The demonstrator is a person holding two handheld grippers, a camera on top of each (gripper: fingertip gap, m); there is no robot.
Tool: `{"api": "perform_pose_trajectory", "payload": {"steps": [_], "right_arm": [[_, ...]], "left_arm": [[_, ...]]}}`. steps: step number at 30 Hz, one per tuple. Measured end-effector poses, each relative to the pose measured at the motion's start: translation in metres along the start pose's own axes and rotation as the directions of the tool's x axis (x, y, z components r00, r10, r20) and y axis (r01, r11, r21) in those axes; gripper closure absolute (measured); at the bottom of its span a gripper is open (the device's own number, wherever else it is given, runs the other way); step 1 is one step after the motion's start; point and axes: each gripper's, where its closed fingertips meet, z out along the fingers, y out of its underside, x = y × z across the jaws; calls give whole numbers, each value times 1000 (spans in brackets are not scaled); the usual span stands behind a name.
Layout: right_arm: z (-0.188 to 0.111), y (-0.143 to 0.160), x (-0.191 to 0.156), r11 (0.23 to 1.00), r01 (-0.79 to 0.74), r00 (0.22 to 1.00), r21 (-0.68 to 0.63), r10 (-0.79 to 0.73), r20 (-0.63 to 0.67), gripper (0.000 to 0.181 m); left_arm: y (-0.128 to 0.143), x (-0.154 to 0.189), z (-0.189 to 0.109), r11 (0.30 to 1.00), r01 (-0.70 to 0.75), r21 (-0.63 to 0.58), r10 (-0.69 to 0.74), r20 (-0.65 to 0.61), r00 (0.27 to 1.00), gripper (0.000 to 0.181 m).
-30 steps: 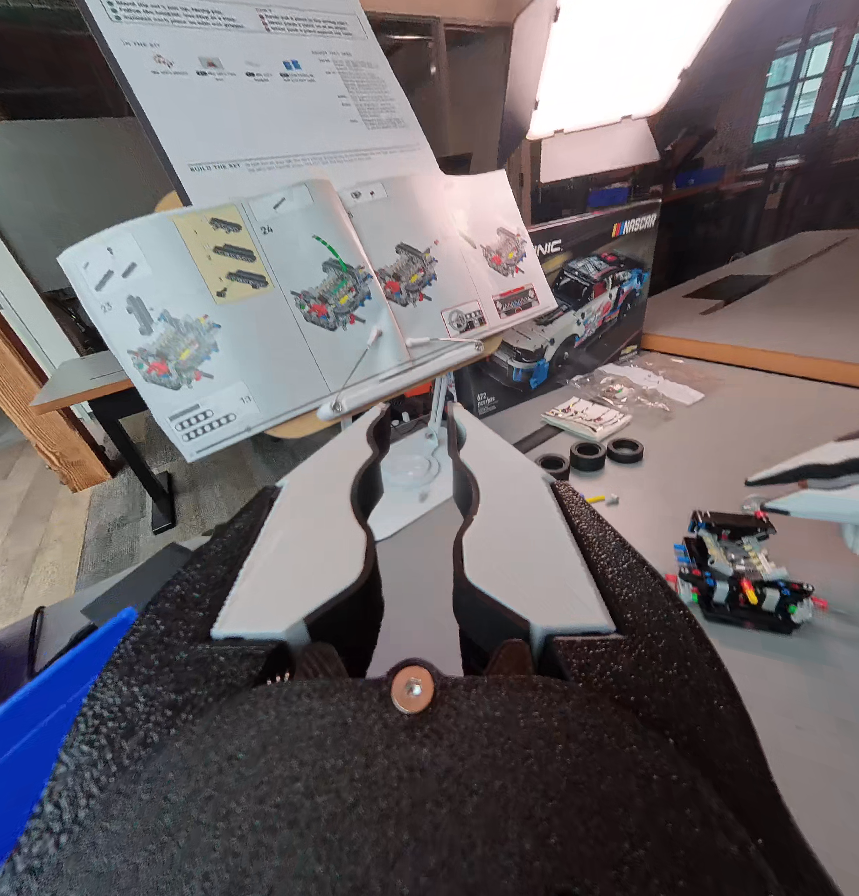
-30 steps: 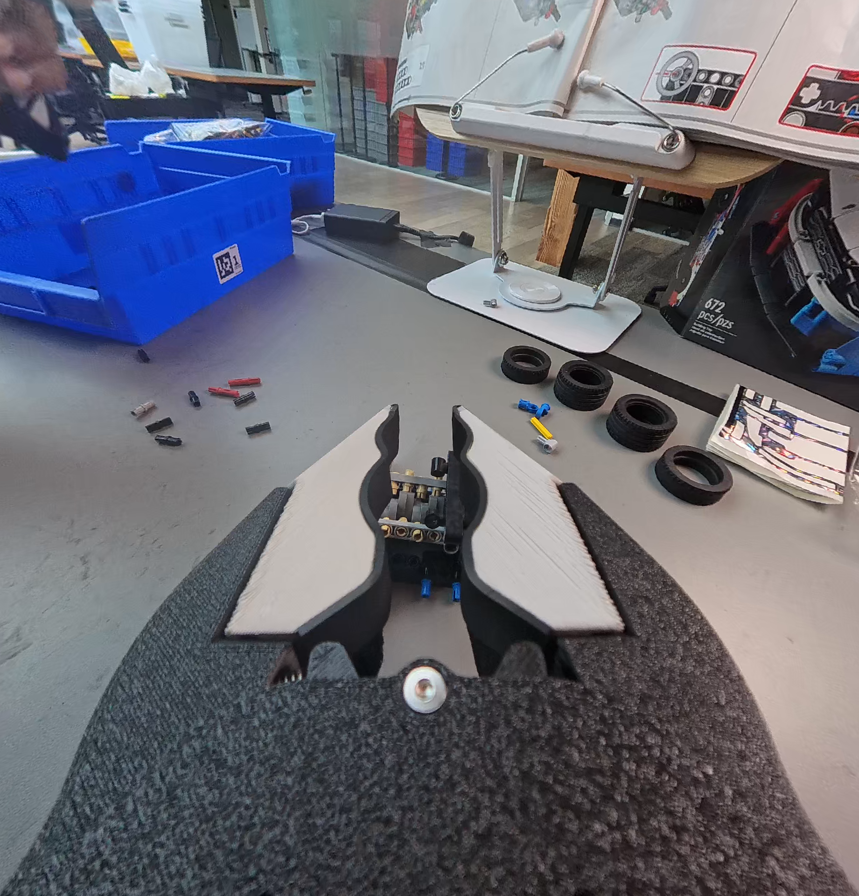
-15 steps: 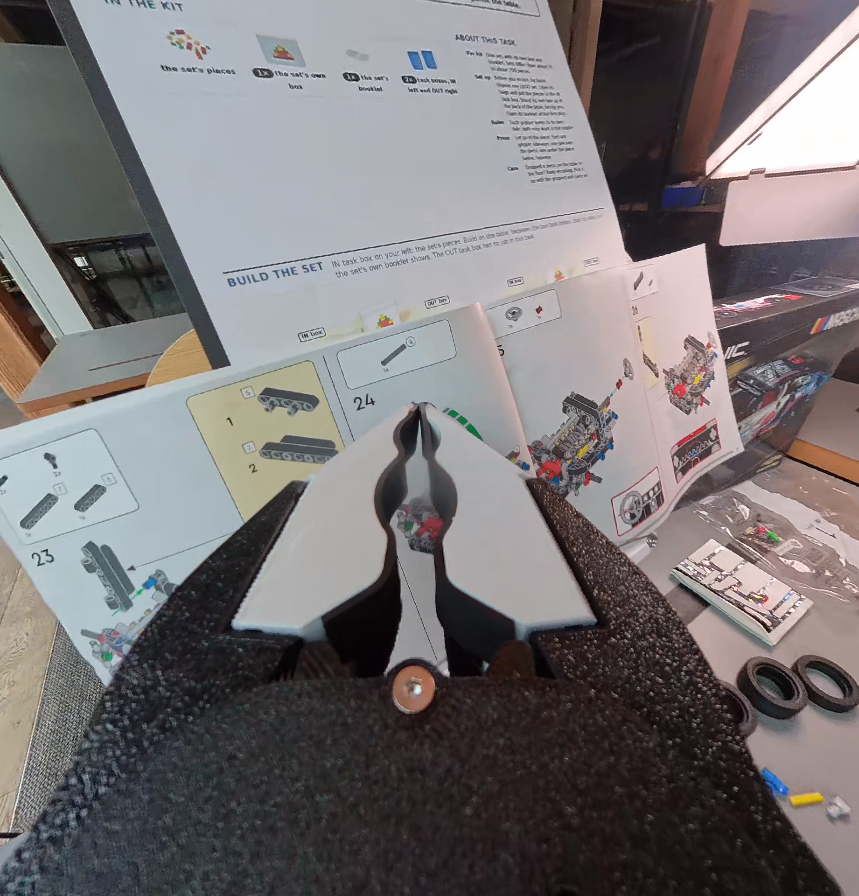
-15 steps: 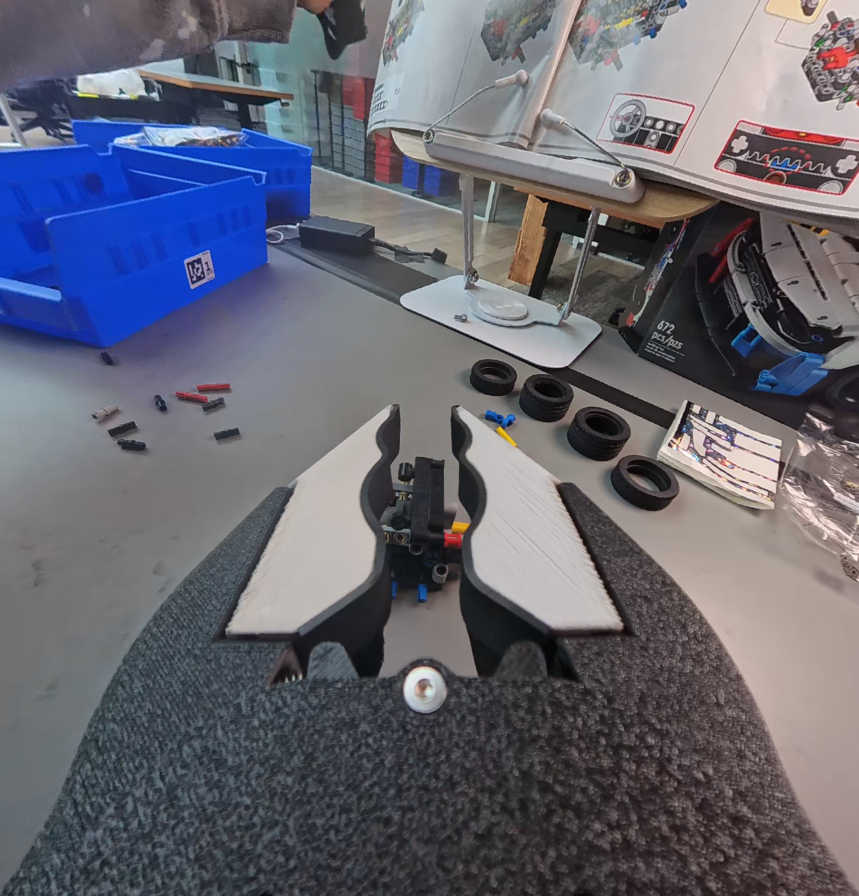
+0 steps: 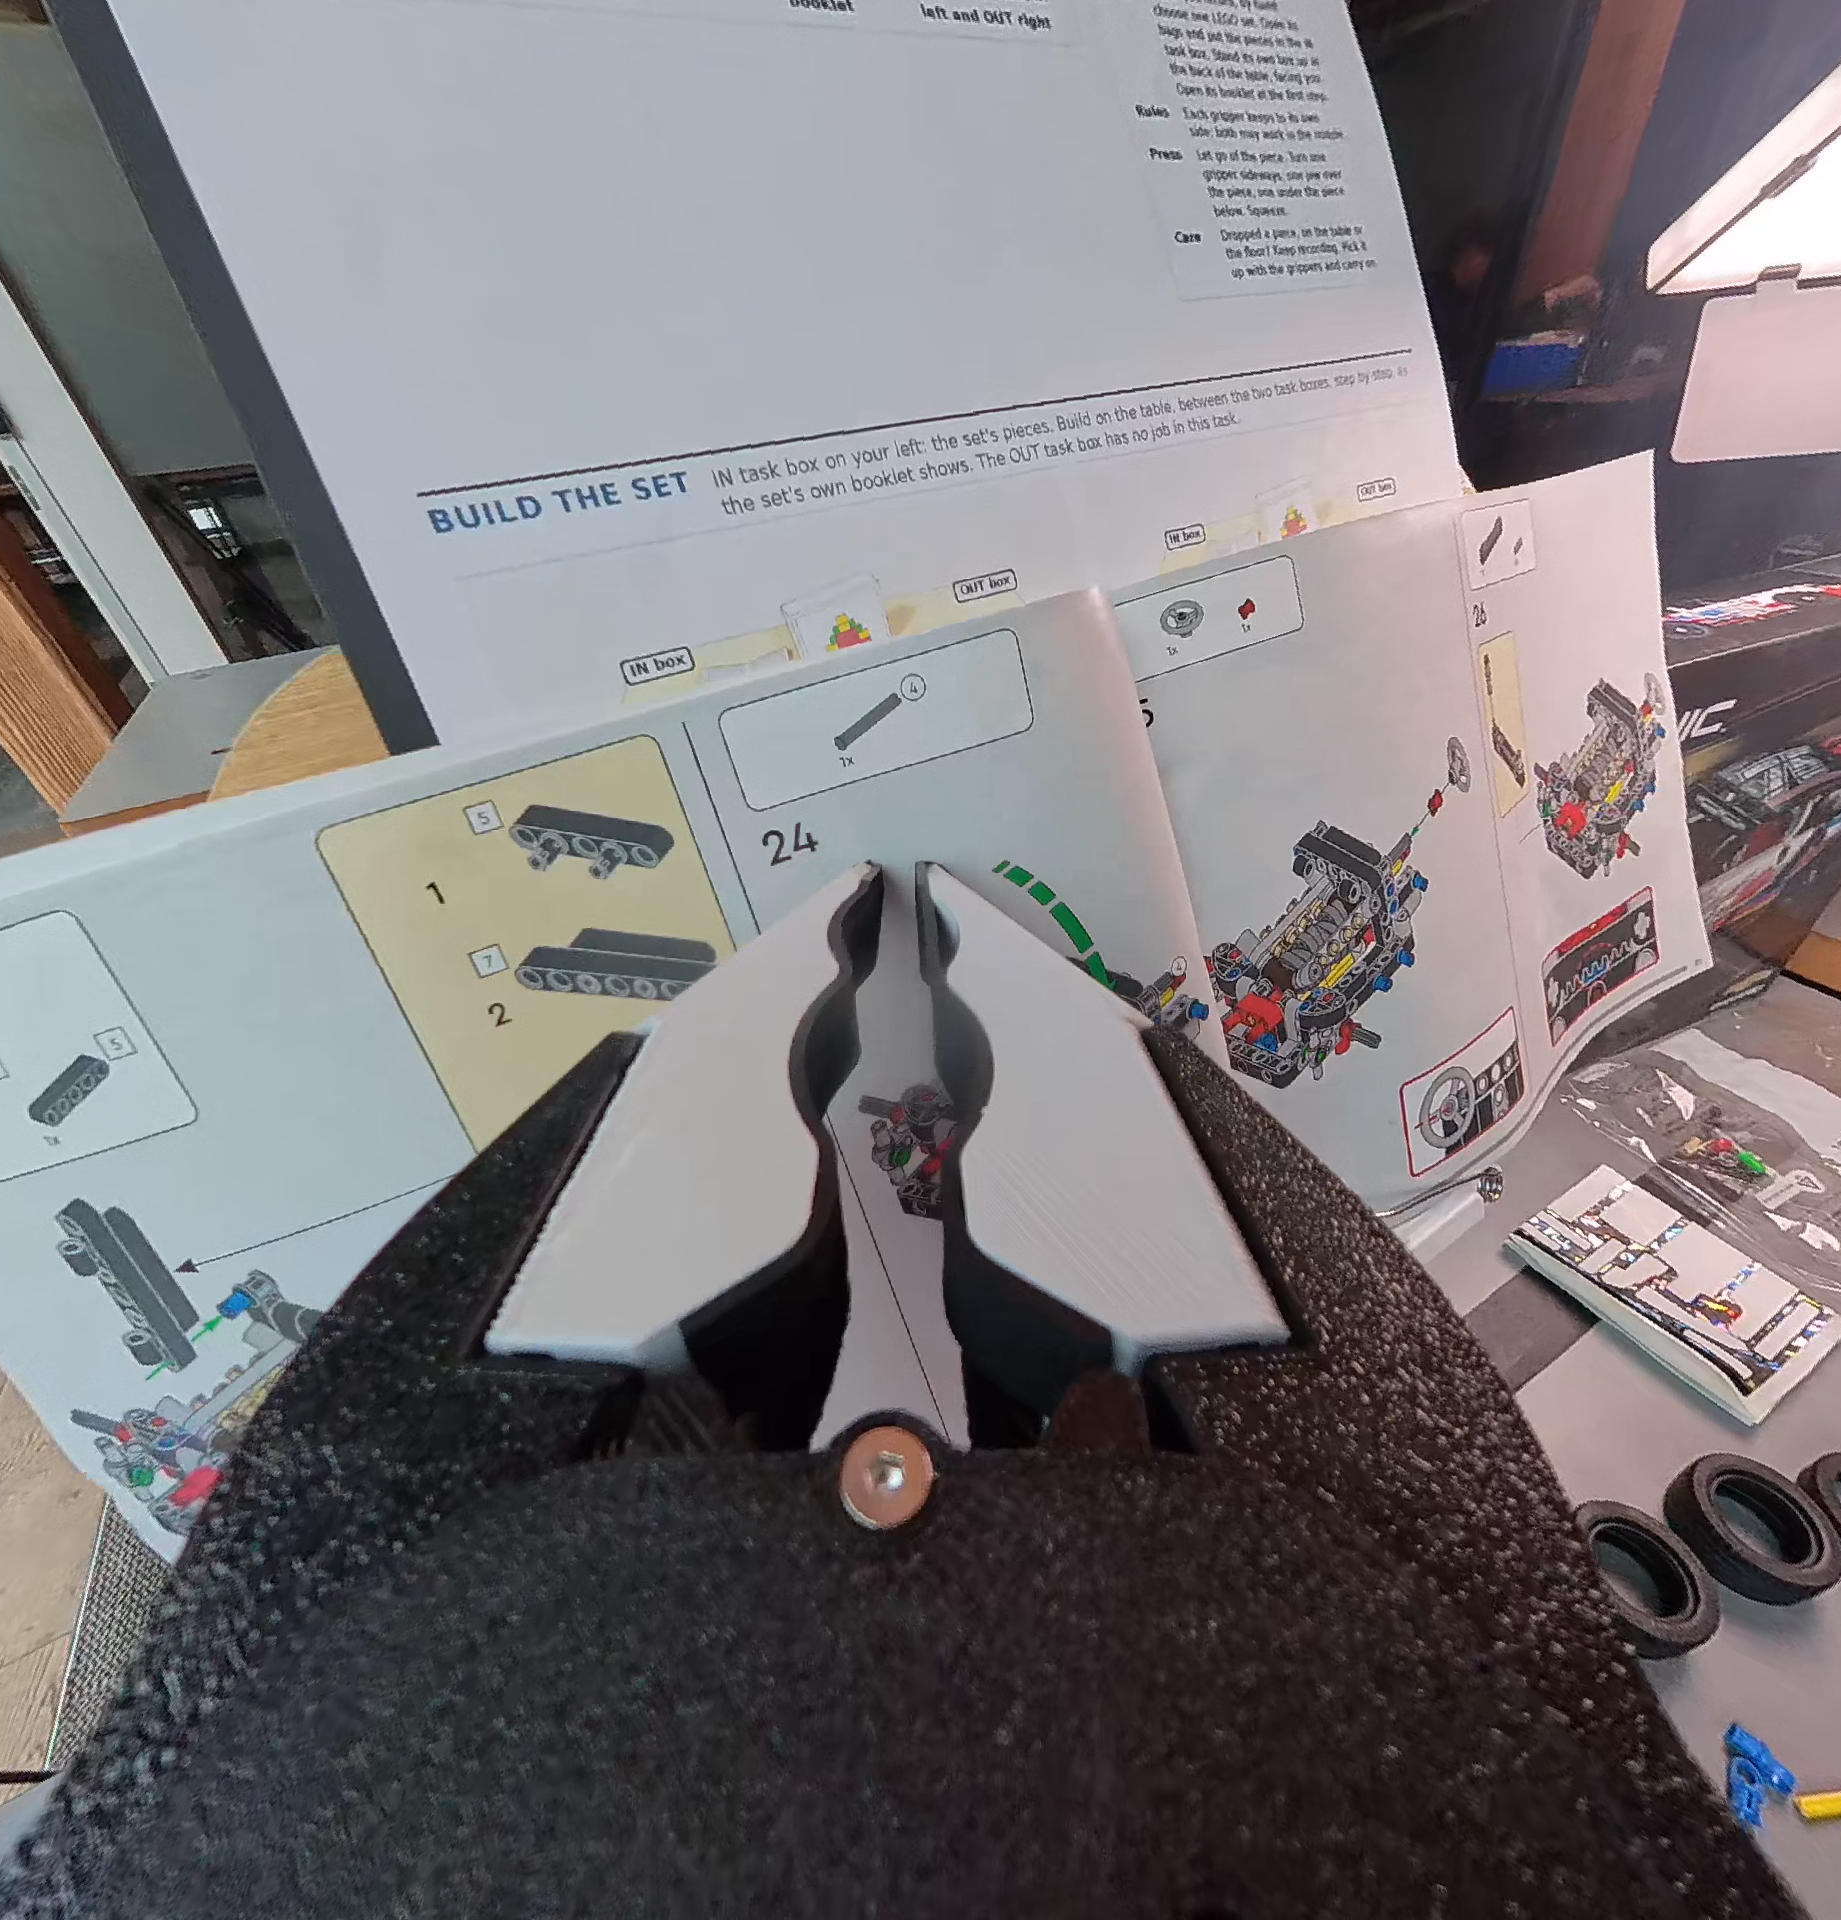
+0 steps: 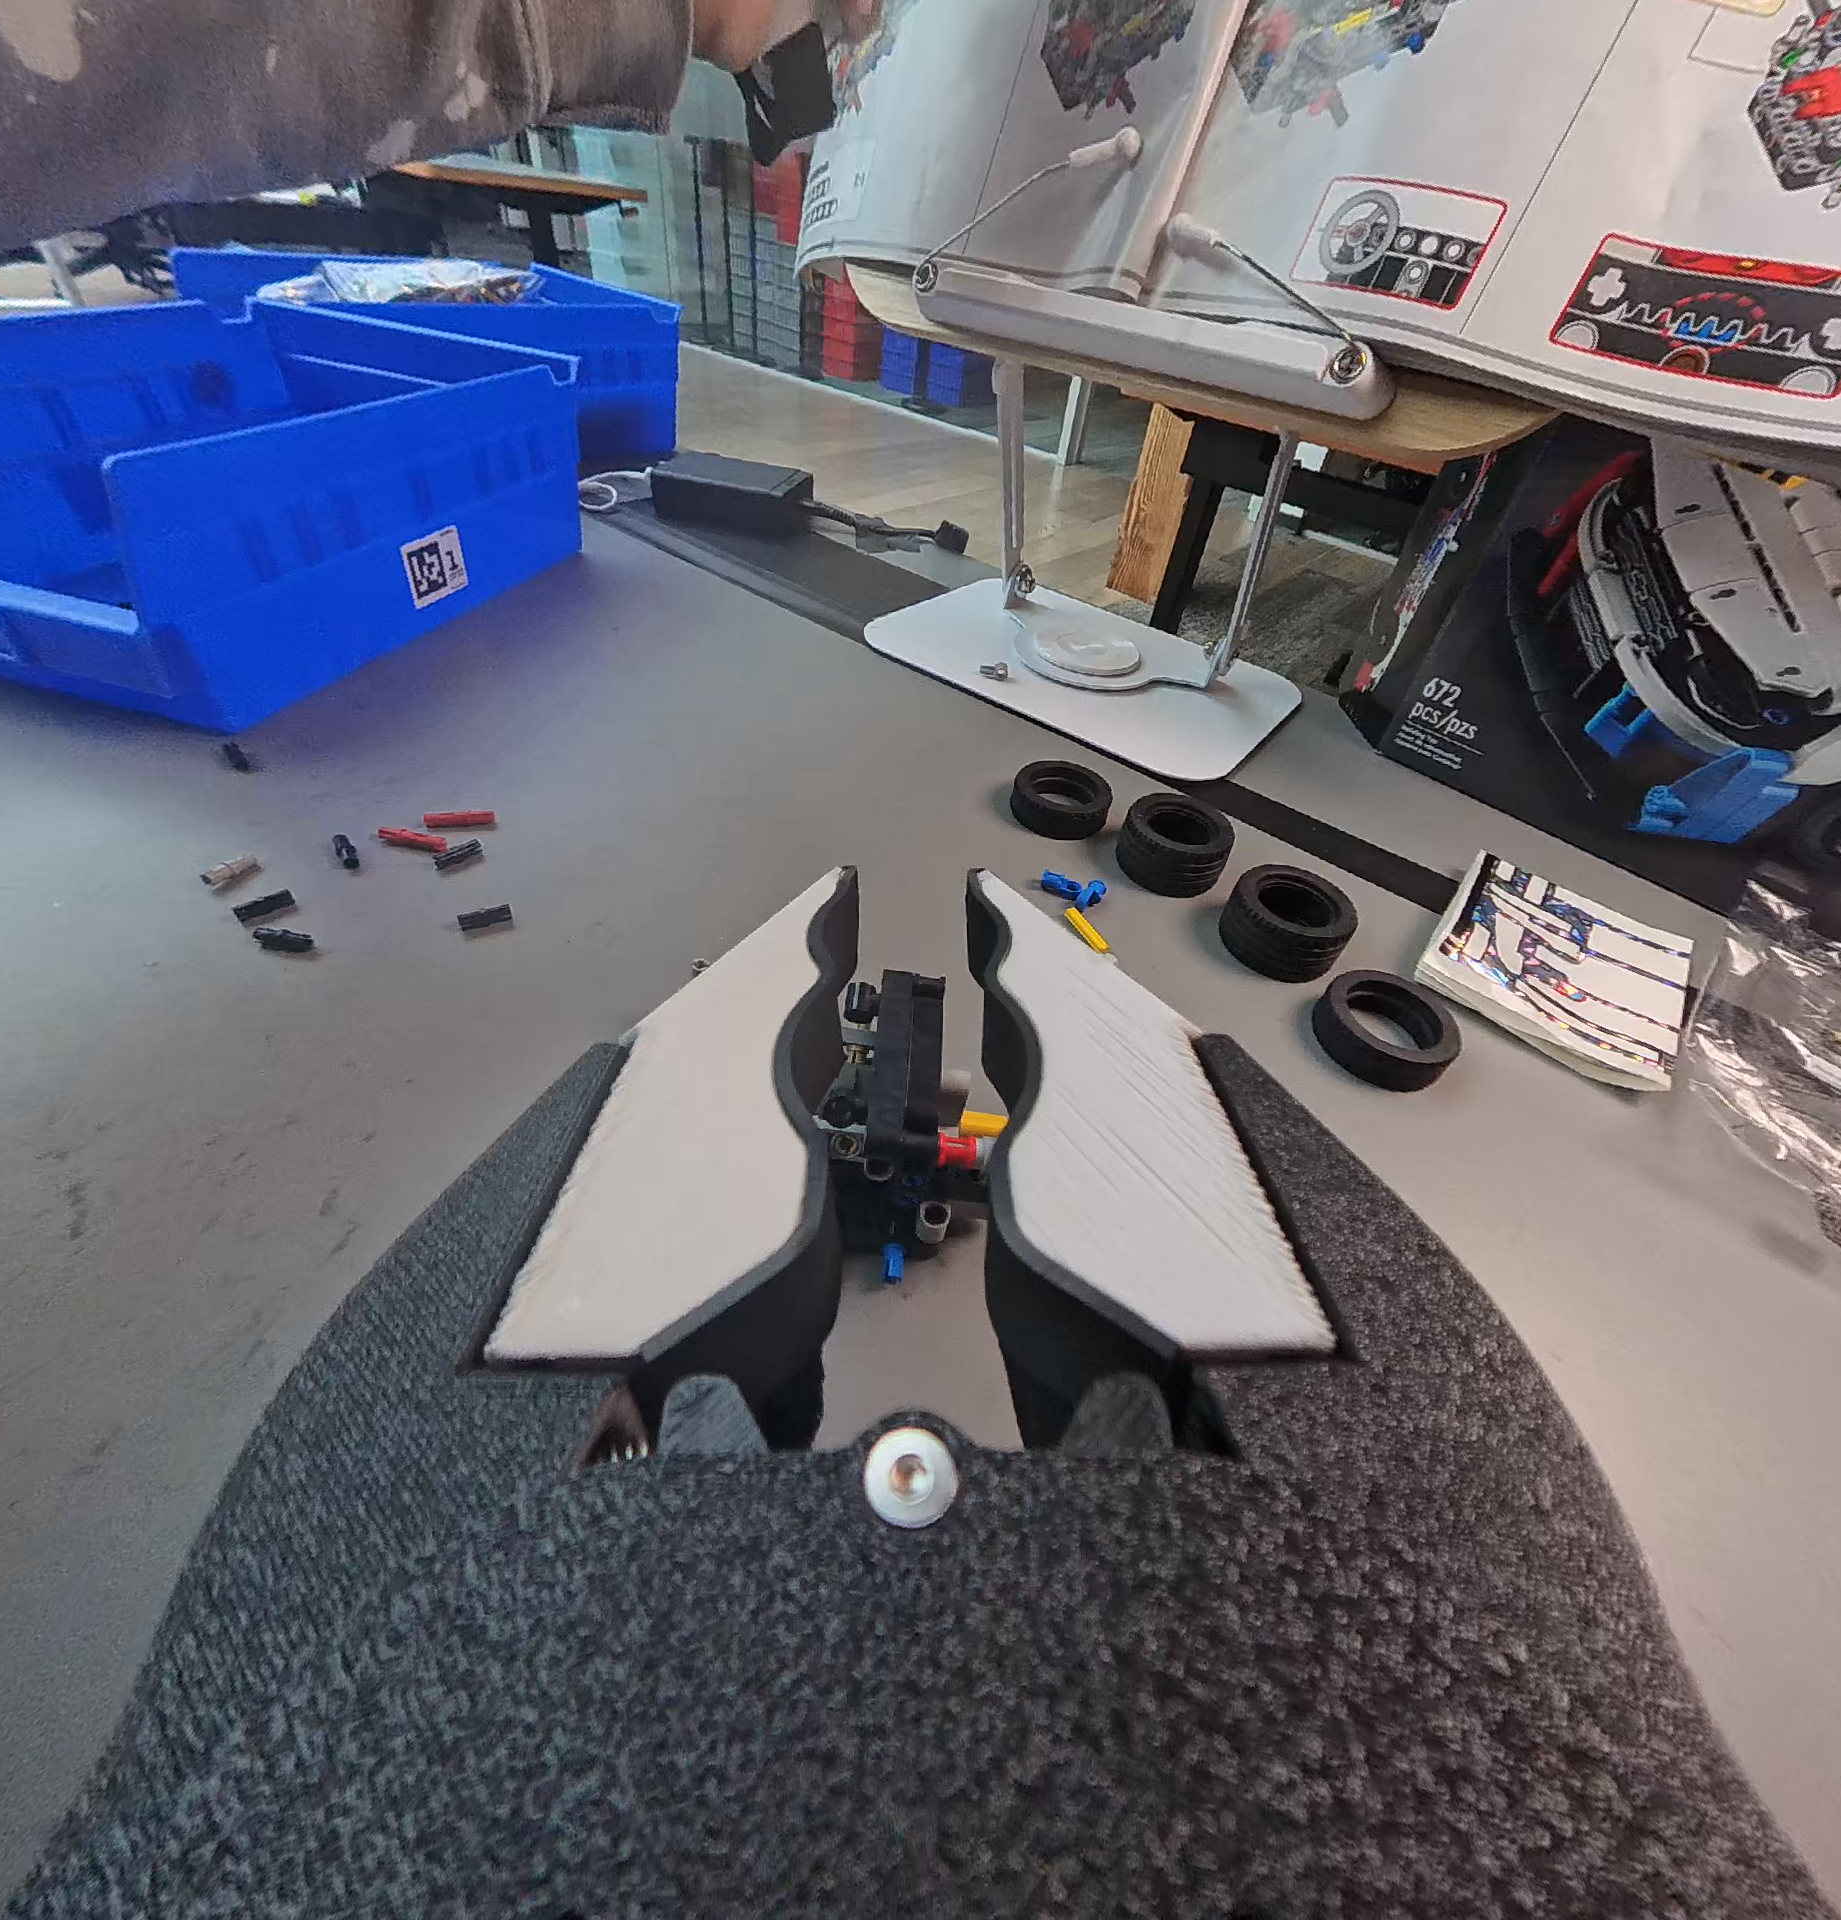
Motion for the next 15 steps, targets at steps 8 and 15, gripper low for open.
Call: {"api": "perform_pose_trajectory", "payload": {"steps": [8,15], "right_arm": [[0,2,-4,1000,14,1000,-14,-14,14,161],[0,3,-7,999,38,999,-24,-37,24,162]], "left_arm": [[16,21,0,1000,13,-1,-13,-41,999,179],[34,33,1,999,37,-3,-37,-47,998,178]]}}
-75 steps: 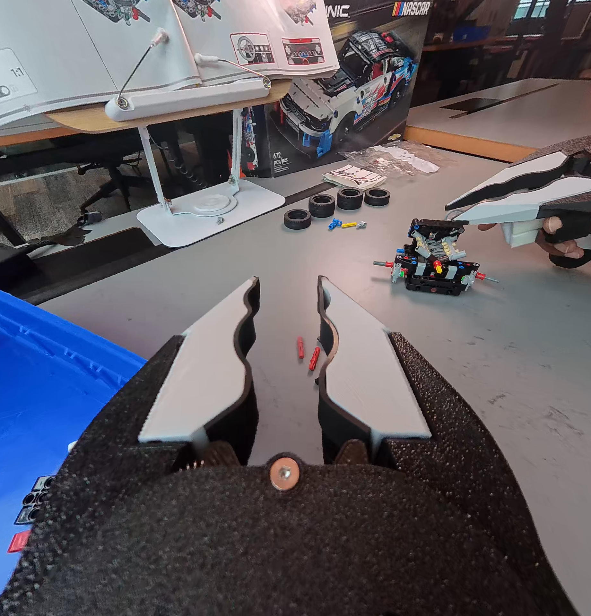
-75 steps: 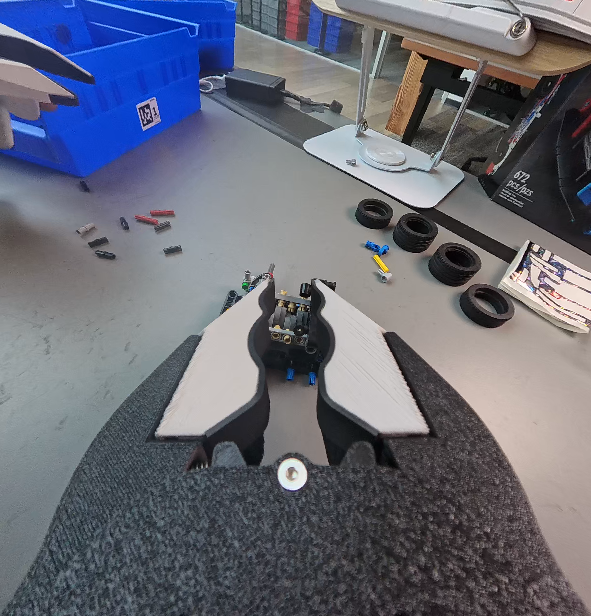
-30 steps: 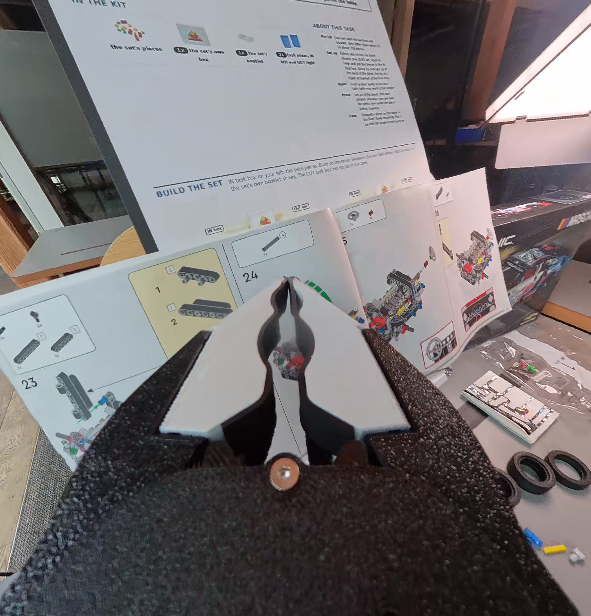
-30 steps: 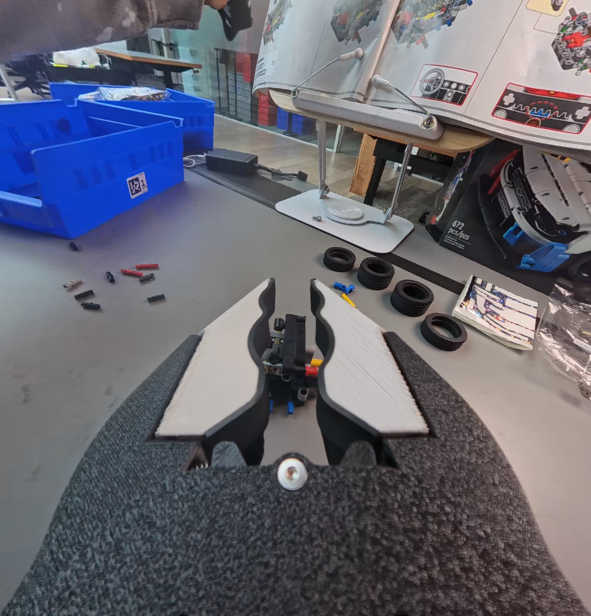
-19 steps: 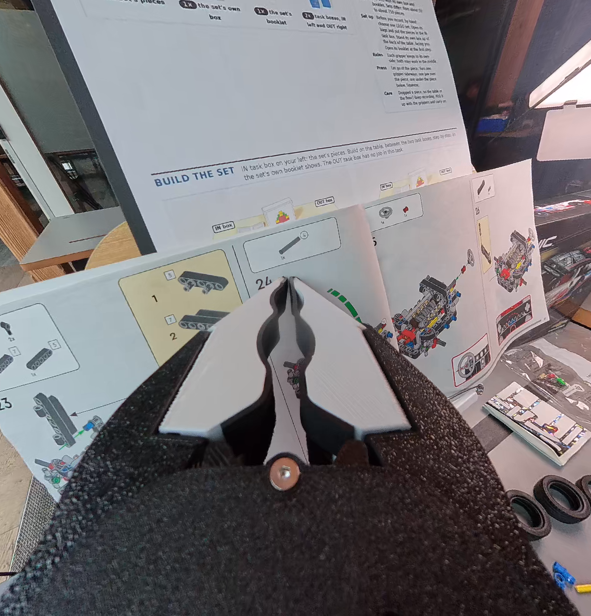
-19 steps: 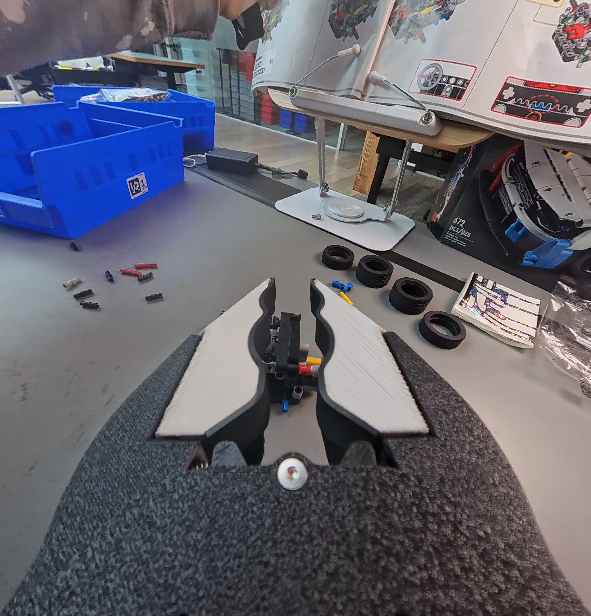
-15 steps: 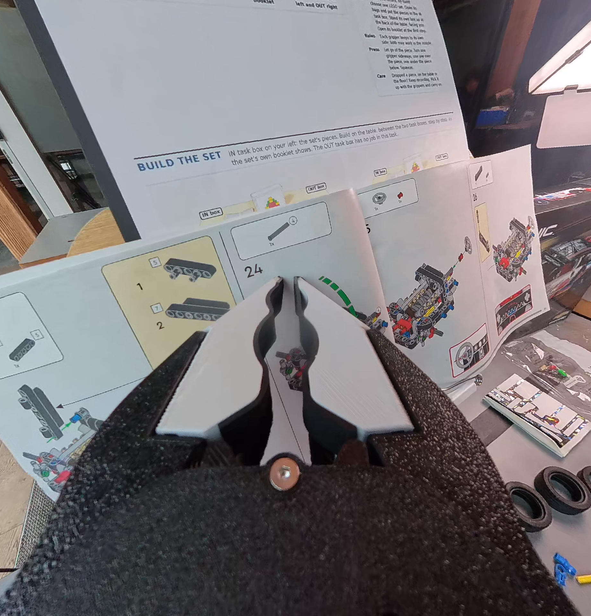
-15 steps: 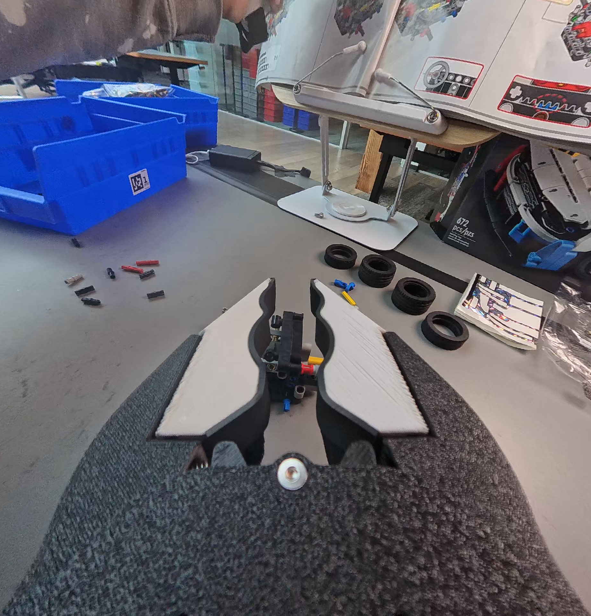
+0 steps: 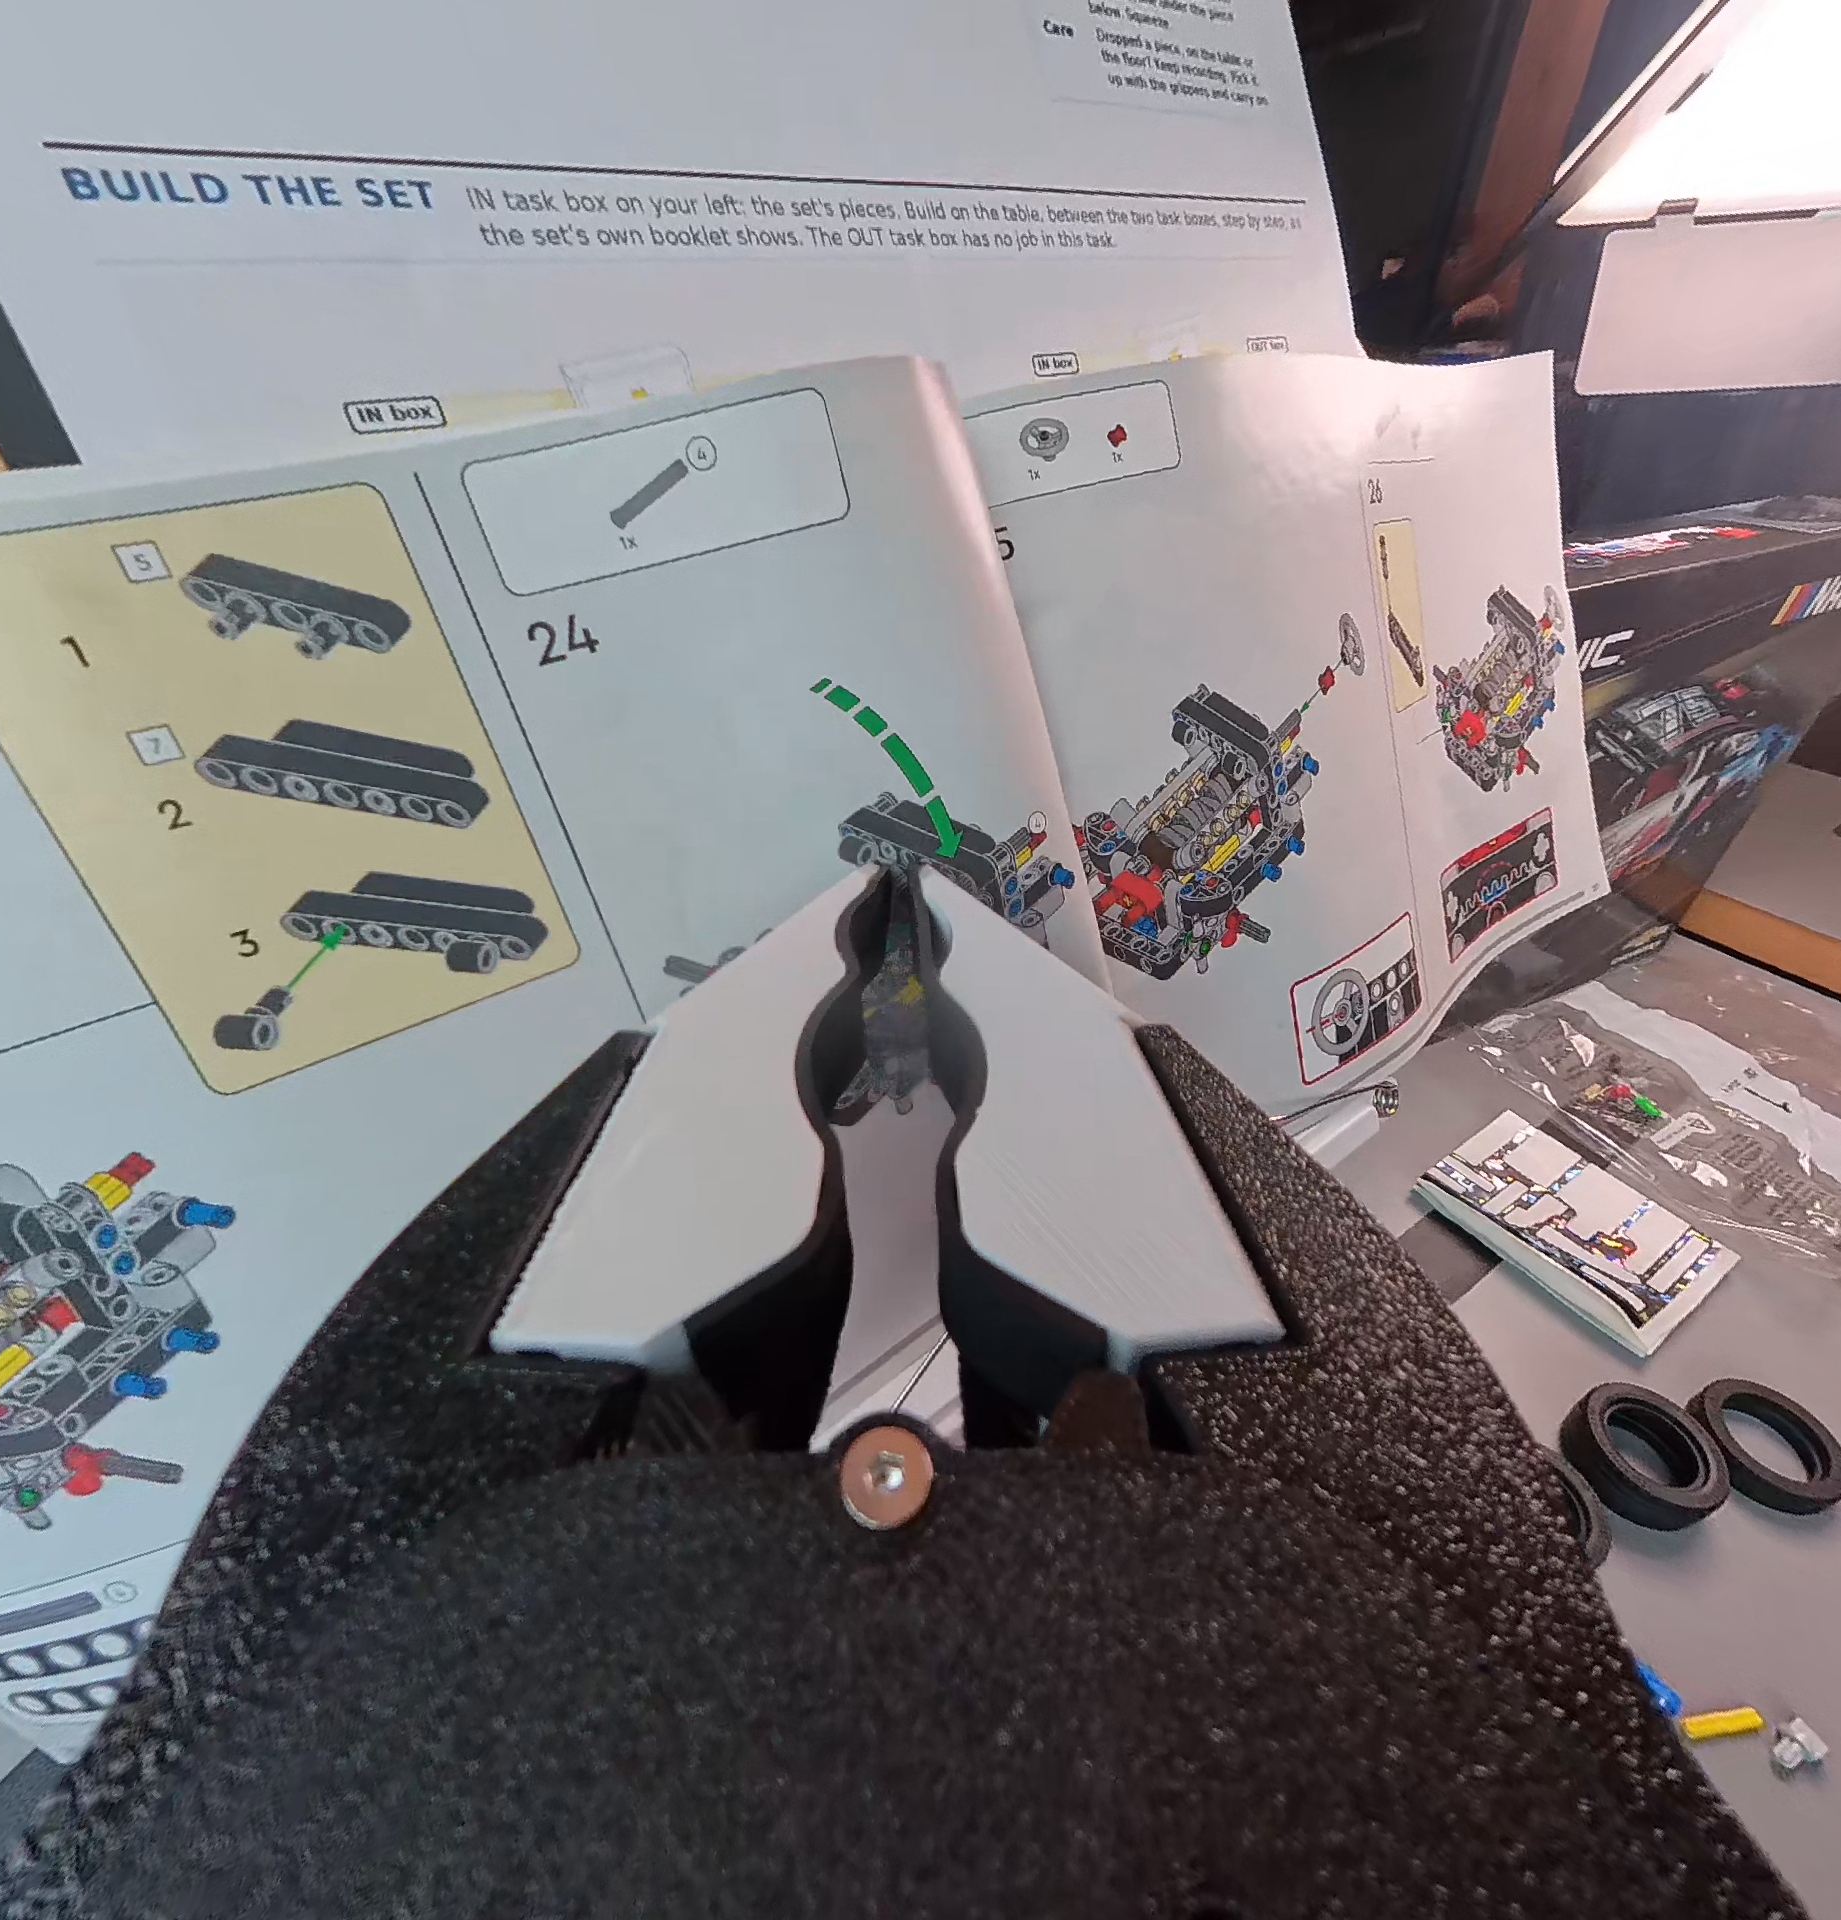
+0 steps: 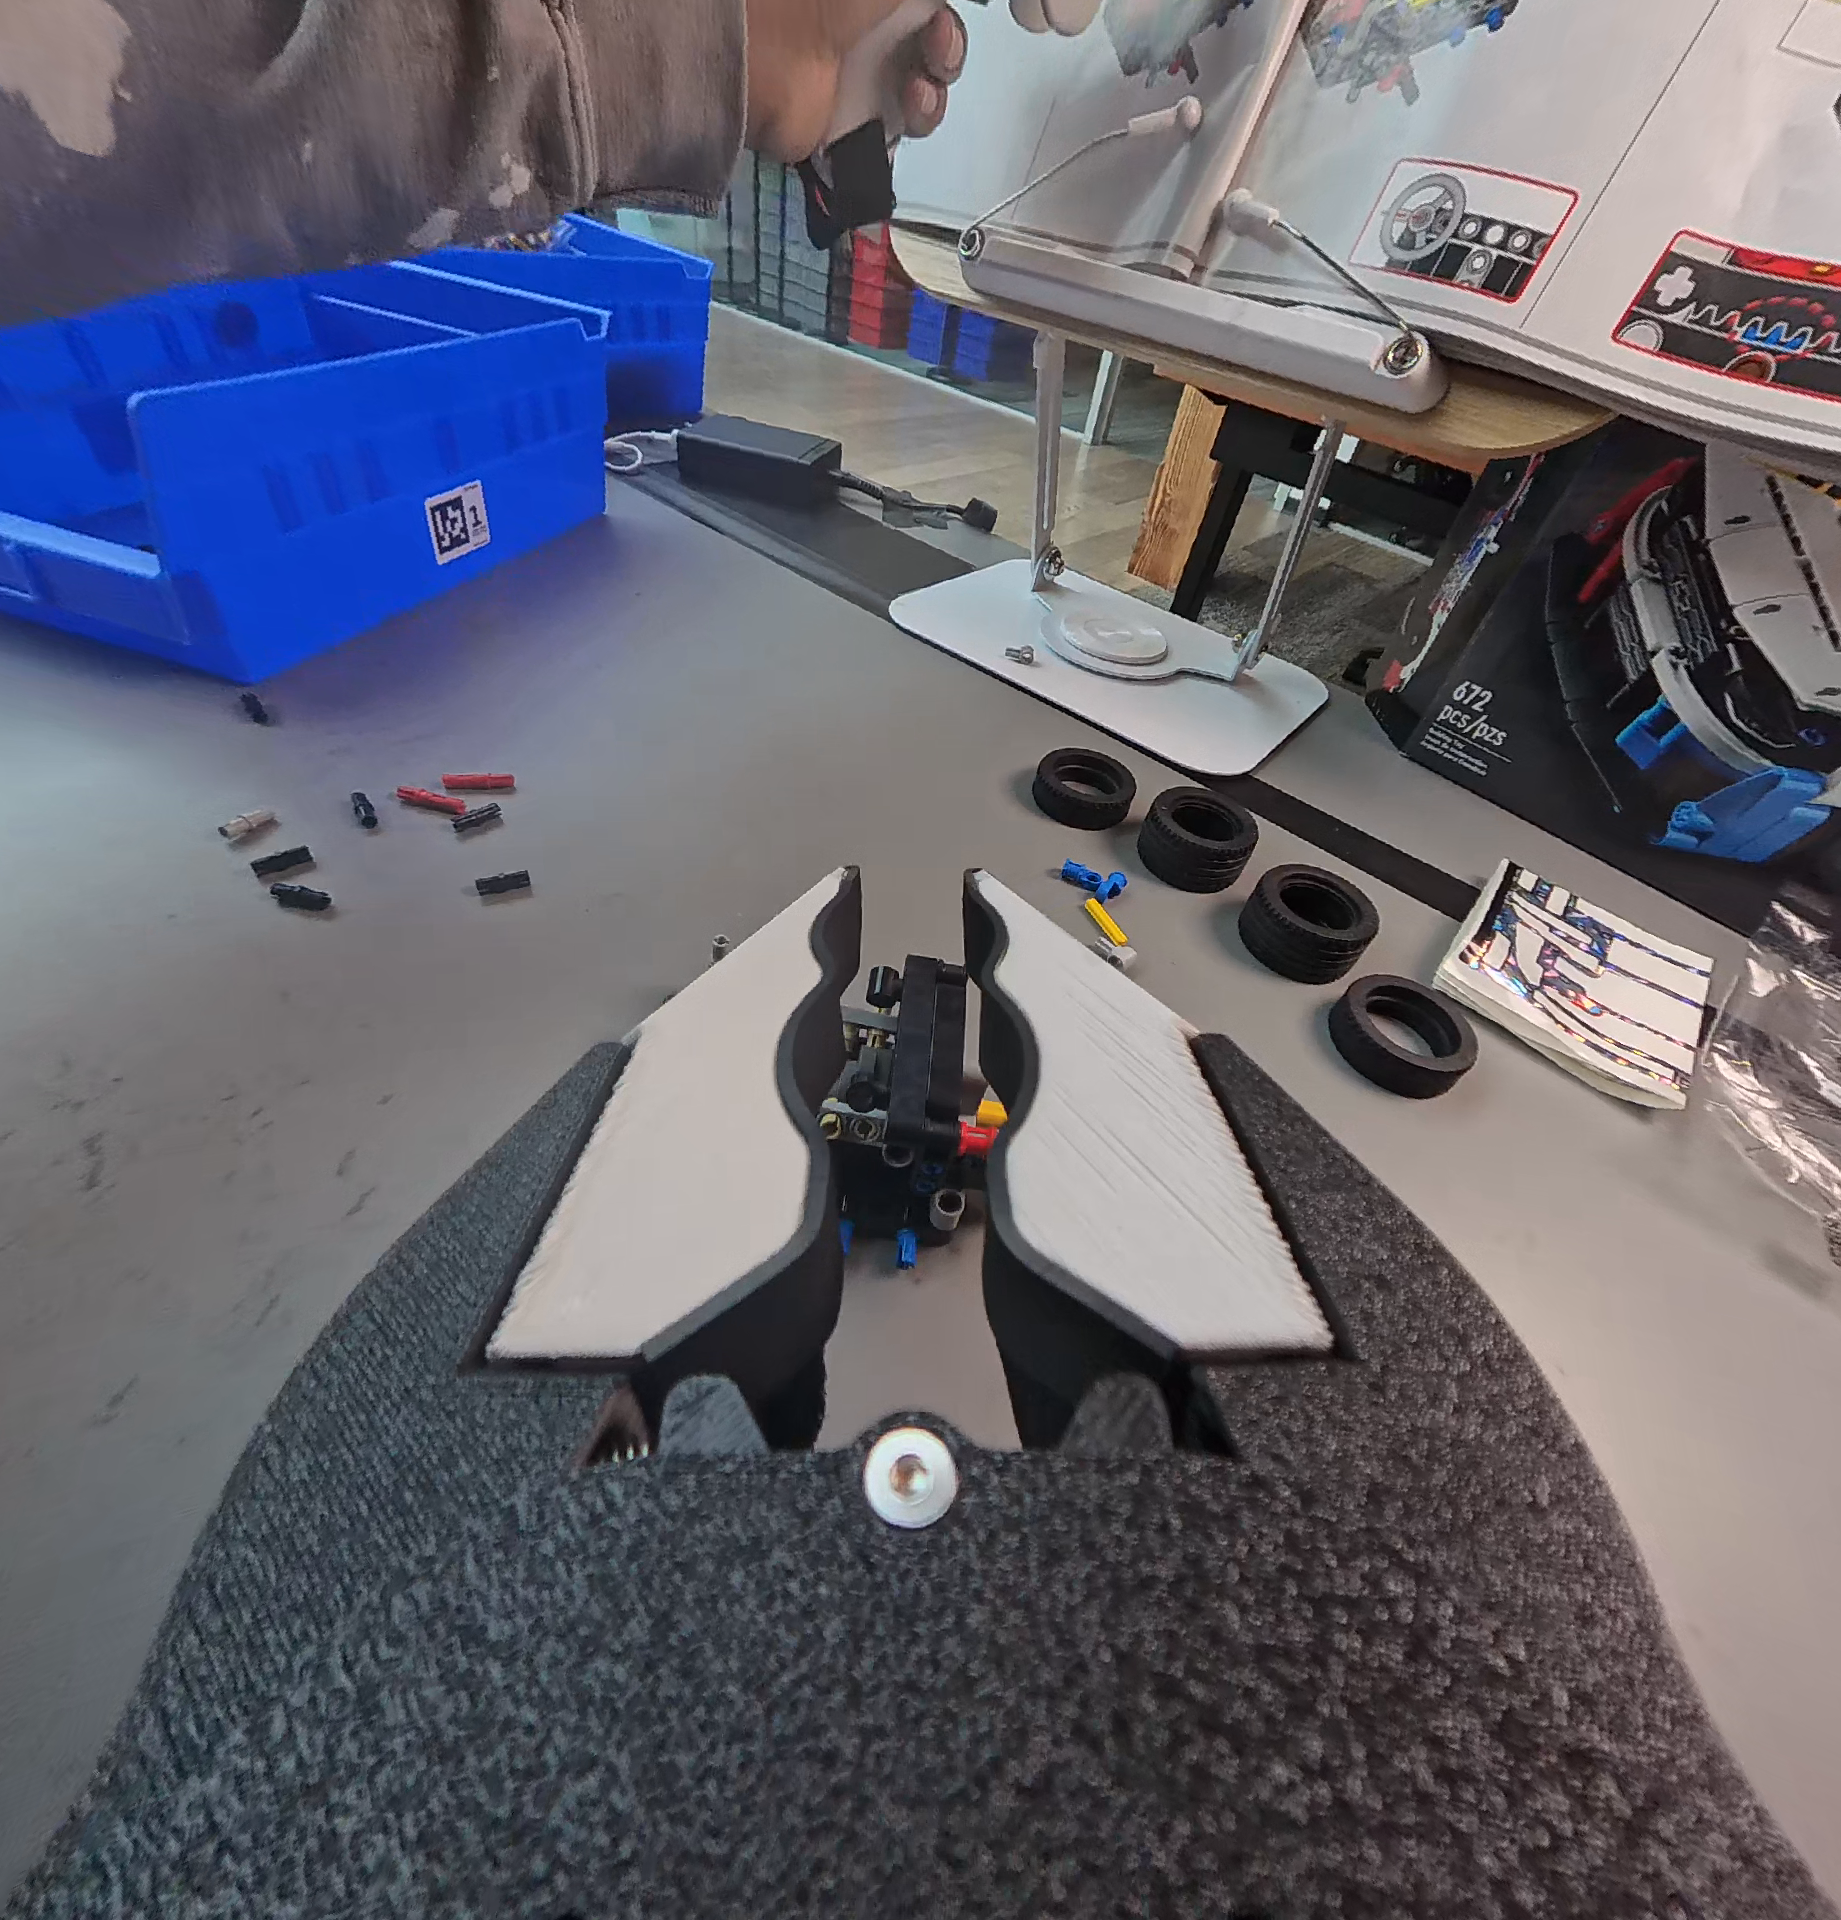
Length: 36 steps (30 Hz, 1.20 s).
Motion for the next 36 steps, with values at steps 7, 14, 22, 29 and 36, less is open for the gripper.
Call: {"api": "perform_pose_trajectory", "payload": {"steps": [7,14,22,29,36], "right_arm": [[0,0,-1,1000,6,1000,1,-6,7,162],[-1,-1,0,1000,7,1000,-1,-7,7,163],[-1,-1,0,1000,5,1000,-1,-5,8,163],[-1,0,0,1000,14,1000,-8,-14,4,163],[-3,-3,3,1000,11,1000,0,-11,-4,163]], "left_arm": [[11,7,-2,1000,-25,-3,25,7,1000,178],[16,9,-2,1000,-28,-1,28,20,999,179],[12,23,-1,998,-58,17,58,16,998,178],[-3,81,17,995,-99,33,101,-55,993,177],[-2,132,35,994,-108,27,110,-128,986,176]]}}
